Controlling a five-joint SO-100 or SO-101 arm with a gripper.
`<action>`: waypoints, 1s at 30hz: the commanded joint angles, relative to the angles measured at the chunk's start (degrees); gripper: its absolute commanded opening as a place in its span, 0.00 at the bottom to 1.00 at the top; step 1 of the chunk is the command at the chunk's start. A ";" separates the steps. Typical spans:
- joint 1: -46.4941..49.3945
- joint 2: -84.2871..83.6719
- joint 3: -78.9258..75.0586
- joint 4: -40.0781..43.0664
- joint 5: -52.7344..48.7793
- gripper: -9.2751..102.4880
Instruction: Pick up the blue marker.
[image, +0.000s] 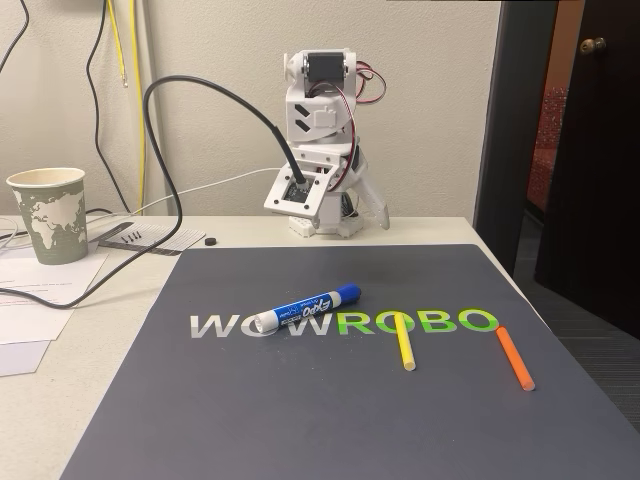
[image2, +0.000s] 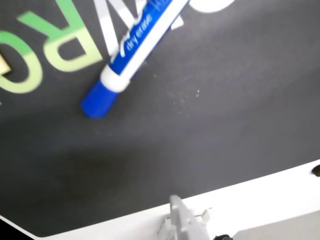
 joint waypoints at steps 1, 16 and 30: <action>-0.26 4.83 6.94 -1.76 -0.53 0.48; -0.26 3.60 12.22 -18.54 1.32 0.43; 0.79 0.18 12.13 -27.95 2.29 0.43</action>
